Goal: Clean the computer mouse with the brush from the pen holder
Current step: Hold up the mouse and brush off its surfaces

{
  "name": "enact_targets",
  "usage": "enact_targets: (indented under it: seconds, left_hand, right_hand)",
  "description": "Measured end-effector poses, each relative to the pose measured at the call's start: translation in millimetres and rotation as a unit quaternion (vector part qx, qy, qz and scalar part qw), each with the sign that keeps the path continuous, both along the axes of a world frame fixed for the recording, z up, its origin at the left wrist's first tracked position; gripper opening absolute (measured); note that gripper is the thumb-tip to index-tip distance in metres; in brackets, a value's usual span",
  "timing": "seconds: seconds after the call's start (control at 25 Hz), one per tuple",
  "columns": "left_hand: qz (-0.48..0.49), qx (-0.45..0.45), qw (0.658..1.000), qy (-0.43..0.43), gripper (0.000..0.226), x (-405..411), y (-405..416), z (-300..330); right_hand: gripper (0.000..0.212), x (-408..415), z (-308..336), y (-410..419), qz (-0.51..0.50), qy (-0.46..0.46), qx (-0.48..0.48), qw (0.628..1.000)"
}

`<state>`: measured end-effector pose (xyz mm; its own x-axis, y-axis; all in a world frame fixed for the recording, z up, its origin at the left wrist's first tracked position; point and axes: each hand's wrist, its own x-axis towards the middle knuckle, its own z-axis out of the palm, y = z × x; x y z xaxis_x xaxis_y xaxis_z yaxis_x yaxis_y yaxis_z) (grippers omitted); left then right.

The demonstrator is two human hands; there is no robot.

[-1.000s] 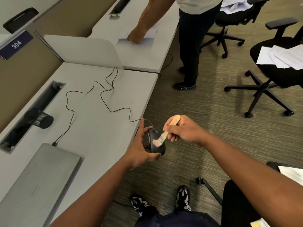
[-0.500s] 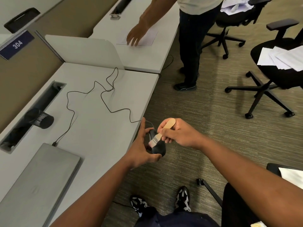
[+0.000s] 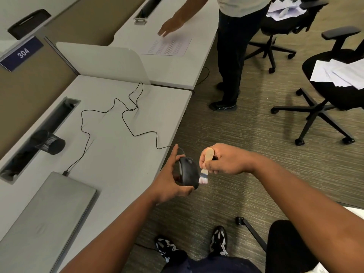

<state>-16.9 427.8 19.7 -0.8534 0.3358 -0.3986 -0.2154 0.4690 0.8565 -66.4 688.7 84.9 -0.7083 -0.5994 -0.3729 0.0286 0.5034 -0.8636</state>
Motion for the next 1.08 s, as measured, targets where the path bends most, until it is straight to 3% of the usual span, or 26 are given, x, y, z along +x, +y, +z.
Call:
enact_targets:
  seconds: [0.2, 0.32, 0.56, 0.76, 1.08]
  left_hand:
    - [-0.006, -0.011, 1.0, -0.008, 0.146, -5, 0, 1]
    - [-0.023, -0.026, 0.999, -0.001, 0.148, -6, 4, 1]
    - [-0.018, -0.027, 0.999, 0.009, 0.15, -7, 4, 3]
    - [-0.033, -0.014, 0.999, -0.012, 0.145, -5, 7, 2]
    - [-0.05, -0.041, 0.998, 0.002, 0.146, -2, 10, 5]
  right_hand:
    - [0.01, 6, 8, -10, -0.094, 0.007, -0.121, 0.988]
    - [0.008, 14, 6, -30, -0.055, 0.05, -0.083, 0.994]
    - [0.012, 14, 16, -32, 0.048, 0.026, -0.009, 0.998]
    - [0.014, 11, 27, -37, 0.114, 0.065, 0.045, 0.99]
    - [0.024, 11, 20, -44, 0.042, 0.189, 0.089, 0.977]
